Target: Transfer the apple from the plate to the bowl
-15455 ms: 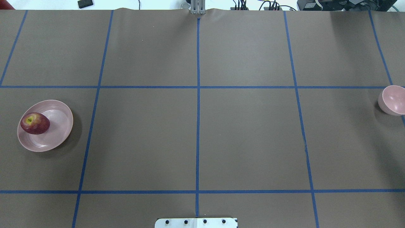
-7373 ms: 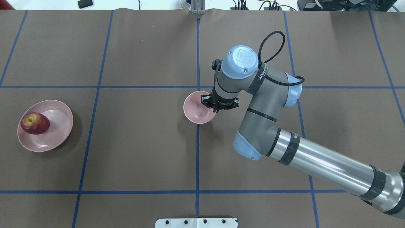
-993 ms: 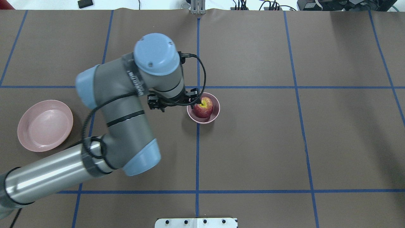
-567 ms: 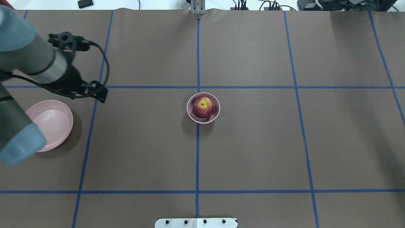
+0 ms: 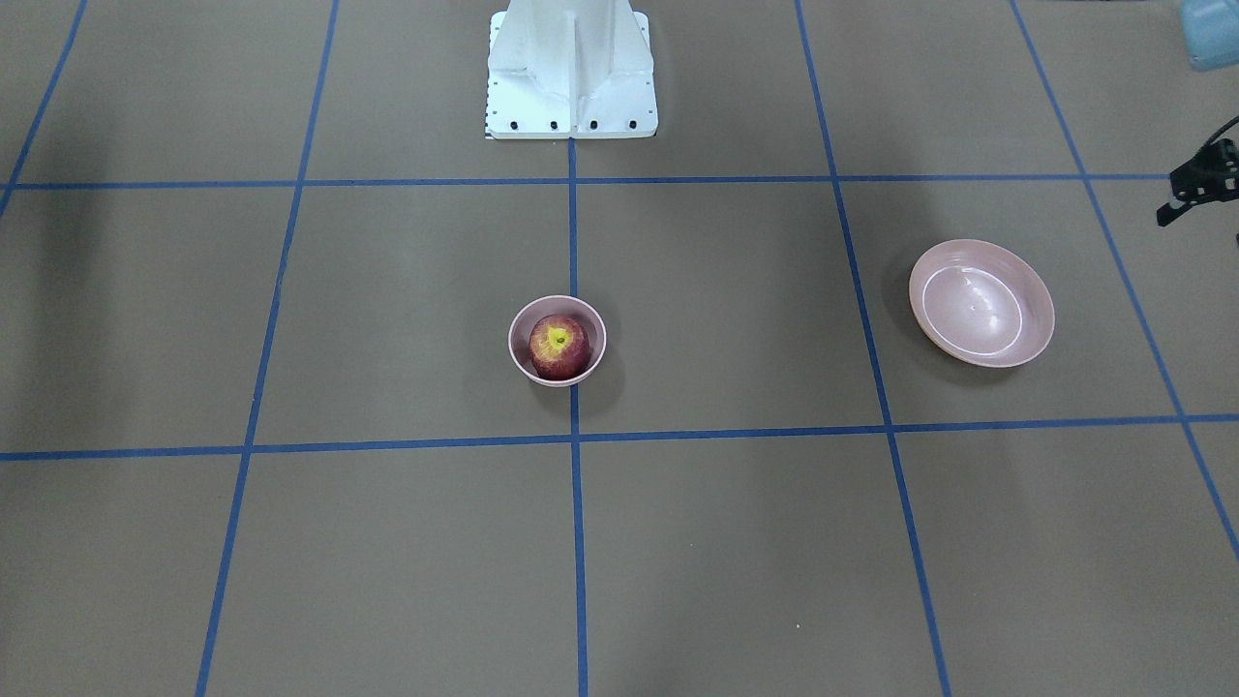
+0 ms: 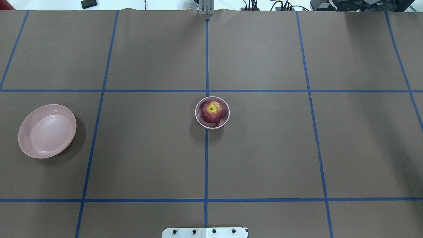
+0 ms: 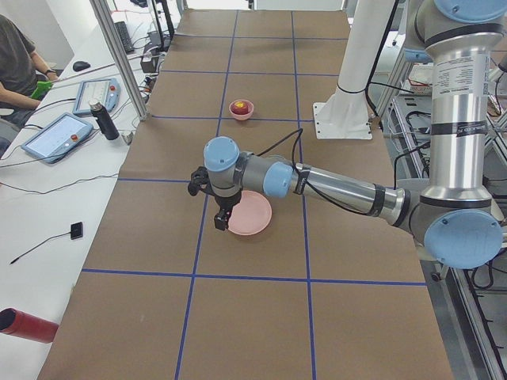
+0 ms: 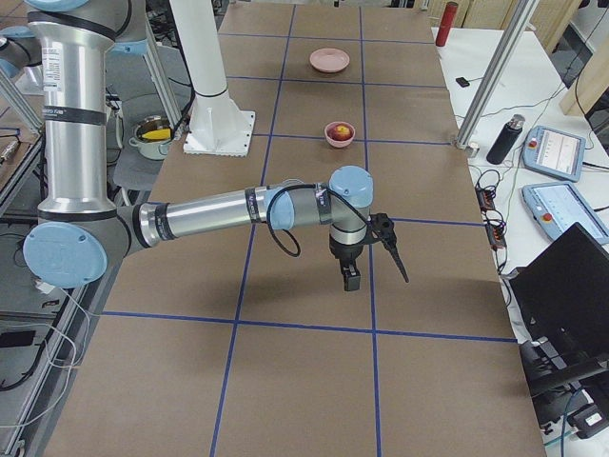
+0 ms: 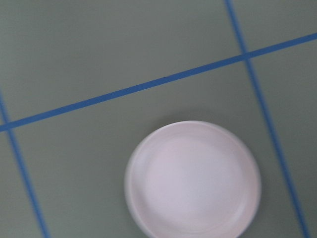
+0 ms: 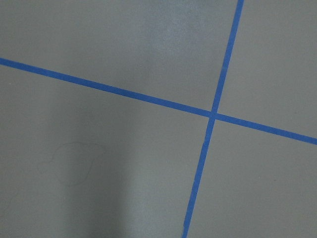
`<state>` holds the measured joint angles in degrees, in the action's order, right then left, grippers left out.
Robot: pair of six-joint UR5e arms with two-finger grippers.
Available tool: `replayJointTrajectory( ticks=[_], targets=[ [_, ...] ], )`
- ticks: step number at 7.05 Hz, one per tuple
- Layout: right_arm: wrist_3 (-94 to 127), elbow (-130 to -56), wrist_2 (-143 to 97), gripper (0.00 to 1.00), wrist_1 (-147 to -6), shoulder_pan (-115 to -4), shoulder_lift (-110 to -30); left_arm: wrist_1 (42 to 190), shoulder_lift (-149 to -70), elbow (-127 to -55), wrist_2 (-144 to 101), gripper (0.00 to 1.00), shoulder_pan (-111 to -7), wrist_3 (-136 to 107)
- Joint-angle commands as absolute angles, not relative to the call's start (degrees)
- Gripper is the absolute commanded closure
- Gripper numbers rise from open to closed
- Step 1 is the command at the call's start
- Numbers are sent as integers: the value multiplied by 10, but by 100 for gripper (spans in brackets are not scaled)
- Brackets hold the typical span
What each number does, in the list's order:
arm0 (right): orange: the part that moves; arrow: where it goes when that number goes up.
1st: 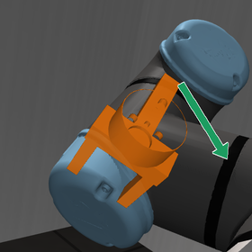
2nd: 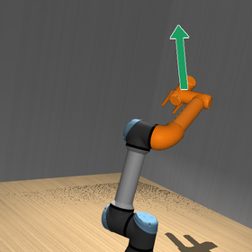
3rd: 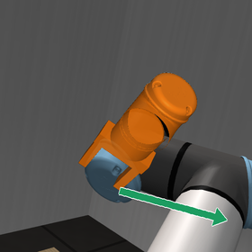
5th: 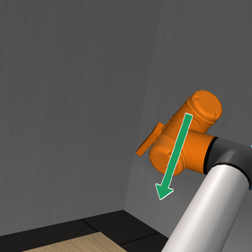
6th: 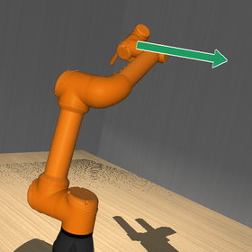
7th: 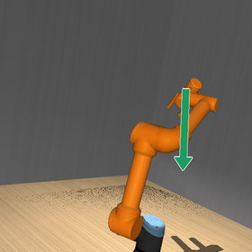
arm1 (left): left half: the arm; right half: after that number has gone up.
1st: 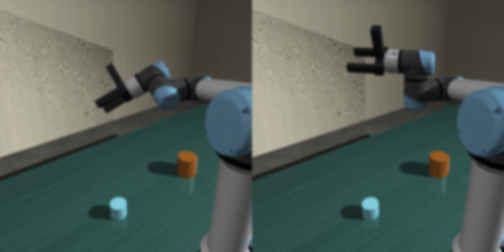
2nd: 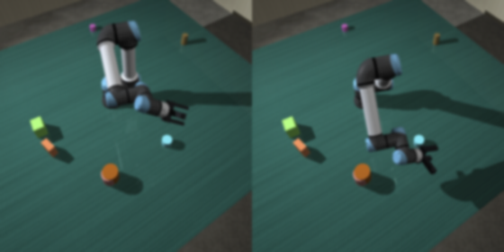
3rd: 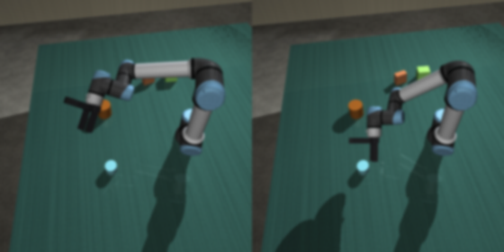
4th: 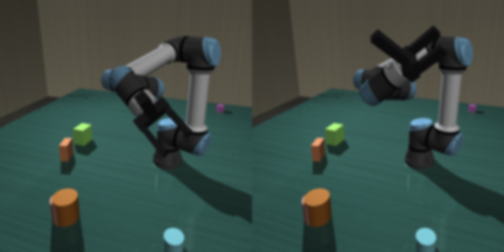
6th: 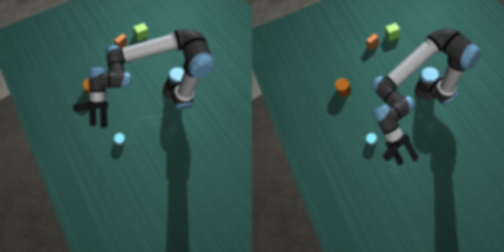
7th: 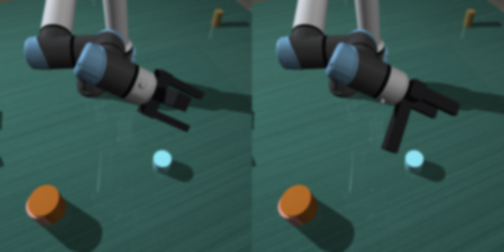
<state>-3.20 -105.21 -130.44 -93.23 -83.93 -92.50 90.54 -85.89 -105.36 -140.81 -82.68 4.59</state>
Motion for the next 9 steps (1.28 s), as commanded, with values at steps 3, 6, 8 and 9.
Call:
replayJointTrajectory(
  ticks=[3, 6, 8, 9],
  targets=[
    [-31, -1052, -1311, 0, -932, -839, -925, 908, -858, -1040, -1419, 2, -850, 48],
    [-32, -1050, -1310, 0, -932, -838, -925, 899, -850, -1076, -1315, 2, -852, 50],
    [-32, -1042, -1310, 0, -932, -838, -925, 903, -832, -1068, -1319, 2, -852, 54],
    [-35, -1036, -1310, 0, -931, -838, -924, 899, -831, -1064, -1320, 2, -852, 56]
  ],
)
